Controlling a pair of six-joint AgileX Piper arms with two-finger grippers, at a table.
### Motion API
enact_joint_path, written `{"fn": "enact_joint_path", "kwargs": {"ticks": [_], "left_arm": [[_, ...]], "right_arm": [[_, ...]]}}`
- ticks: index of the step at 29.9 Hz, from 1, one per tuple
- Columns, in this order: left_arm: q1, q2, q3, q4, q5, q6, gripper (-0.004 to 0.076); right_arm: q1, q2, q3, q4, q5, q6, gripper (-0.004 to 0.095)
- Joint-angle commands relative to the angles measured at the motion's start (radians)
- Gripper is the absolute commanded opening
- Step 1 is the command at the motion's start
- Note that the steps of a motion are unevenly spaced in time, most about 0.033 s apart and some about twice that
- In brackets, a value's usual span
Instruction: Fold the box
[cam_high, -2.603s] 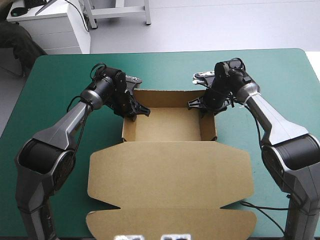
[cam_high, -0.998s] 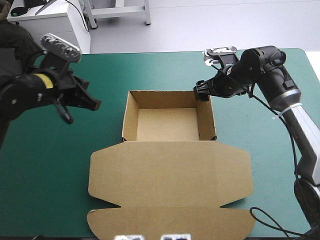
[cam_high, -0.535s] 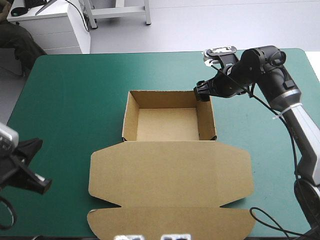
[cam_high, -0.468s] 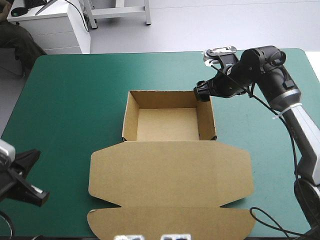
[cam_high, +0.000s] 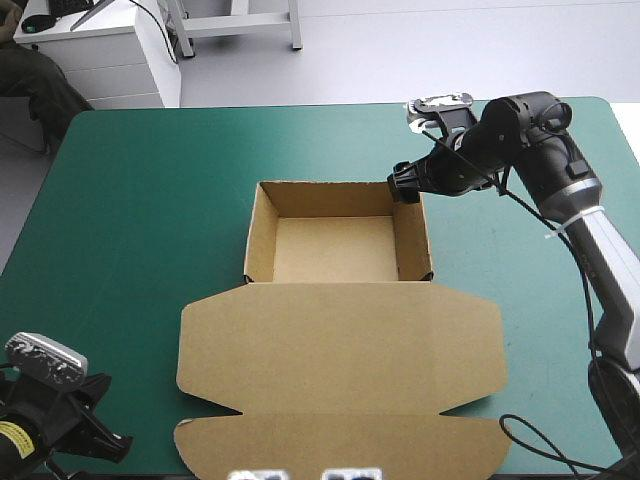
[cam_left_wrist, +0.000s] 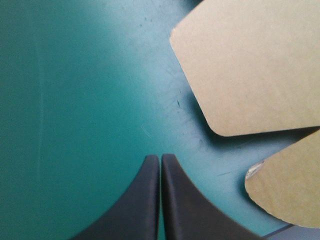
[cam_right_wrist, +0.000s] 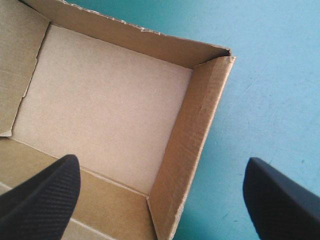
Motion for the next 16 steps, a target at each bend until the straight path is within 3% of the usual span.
{"fn": "enact_joint_path", "kwargs": {"ticks": [1,16], "left_arm": [[-0.004,0.01,0.035,0.008,0.036,-0.034,-0.0008],[-0.004,0.01,0.09,0.052,0.022,-0.036,-0.0008]], "right_arm": [[-0.003,-0.043,-0.019,0.009,-0.002,-0.014,0.0805],[-0.003,0.165,0.02,-0.015,-0.002,0.018,0.0805]]}}
